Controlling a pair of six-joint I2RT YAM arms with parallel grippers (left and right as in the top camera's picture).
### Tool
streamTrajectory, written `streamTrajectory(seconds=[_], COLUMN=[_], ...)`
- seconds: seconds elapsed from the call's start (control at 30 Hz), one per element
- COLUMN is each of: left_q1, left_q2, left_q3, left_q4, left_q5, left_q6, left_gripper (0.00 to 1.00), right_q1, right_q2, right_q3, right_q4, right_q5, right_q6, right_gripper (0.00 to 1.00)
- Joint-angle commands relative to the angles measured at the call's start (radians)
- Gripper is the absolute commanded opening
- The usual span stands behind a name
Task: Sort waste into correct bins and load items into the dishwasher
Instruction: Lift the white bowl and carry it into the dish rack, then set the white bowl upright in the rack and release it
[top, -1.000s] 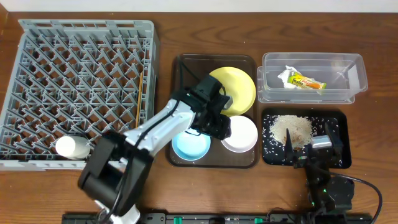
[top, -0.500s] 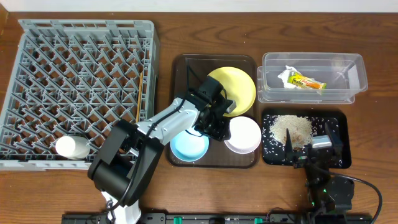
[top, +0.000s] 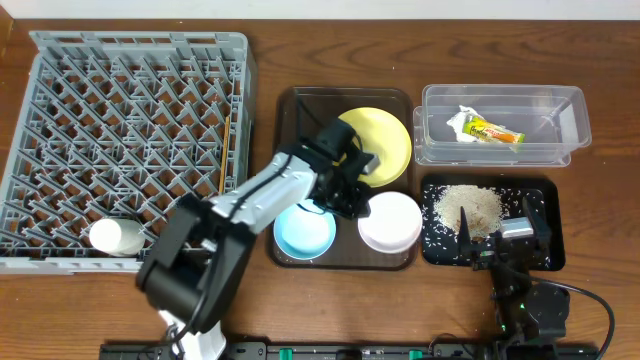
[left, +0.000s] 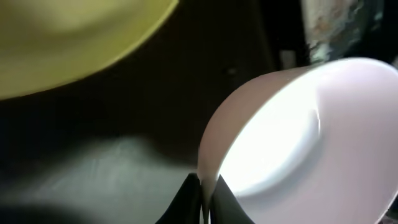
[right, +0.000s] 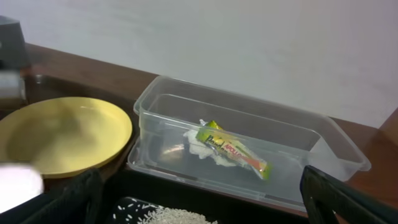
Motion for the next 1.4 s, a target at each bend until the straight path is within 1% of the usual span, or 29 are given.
streamTrajectory(seconds=[0.0, 0.03, 0.1, 0.17, 0.3, 0.4, 0.53, 0.7, 0.97, 1.17, 1.3, 1.37], left_q1=[0.068, 0.091, 0.14, 0.19, 0.282, 0.34, 0.391, 0.407, 0.406, 0.406, 0.406, 0.406], left_q2=[-0.139, -0.178, -0.261, -0.348, -0.509, -0.589, -0.616, -0.555, -0.36, -0.252, -0.193, -0.162], left_q3=[0.061, 0.065, 0.069, 0.069, 0.069, 0.069, 0.069, 0.068, 0.068, 0.068, 0.068, 0.068], left_q4=[-0.045, -0.067, -0.122, -0.184, -0.28, -0.29, -0.252, -0.175, 0.026, 0.249, 0.375, 0.433], left_q5=[0.019, -0.01, -0.122, -0.306, -0.756, -1.043, -1.264, -1.438, -1.585, -1.601, -1.604, -1.659], left_q6=[-0.012, -0.012, -0.013, -0.014, -0.041, -0.07, -0.069, -0.051, 0.071, 0.211, 0.352, 0.412], left_gripper=[0.08, 0.08, 0.08, 0.08, 0.08, 0.08, 0.08, 0.08, 0.08, 0.08, 0.07, 0.08], right_q1=[-0.01, -0.01, -0.01, -0.01, -0.01, -0.01, -0.01, -0.01, -0.01, -0.01, -0.01, -0.01], right_q2=[-0.006, -0.006, -0.006, -0.006, -0.006, -0.006, -0.006, -0.006, -0.006, -0.006, -0.006, -0.006], right_q3=[-0.002, -0.002, -0.002, -0.002, -0.002, -0.002, -0.002, -0.002, -0.002, -0.002, -0.002, -0.002], right_q4=[-0.003, -0.003, -0.003, -0.003, -0.003, -0.003, -0.003, -0.003, -0.004, -0.003, -0.003, -0.004], right_q5=[-0.004, -0.004, -0.004, -0.004, -0.004, -0.004, -0.004, -0.004, -0.004, -0.004, -0.004, -0.004], right_q6=[-0.006, -0.006, -0.006, -0.006, -0.006, -0.006, -0.006, -0.006, -0.006, -0.006, -0.006, -0.006], right_gripper=[0.99, 0.99, 0.99, 0.99, 0.99, 0.99, 0.99, 0.99, 0.99, 0.99, 0.99, 0.99])
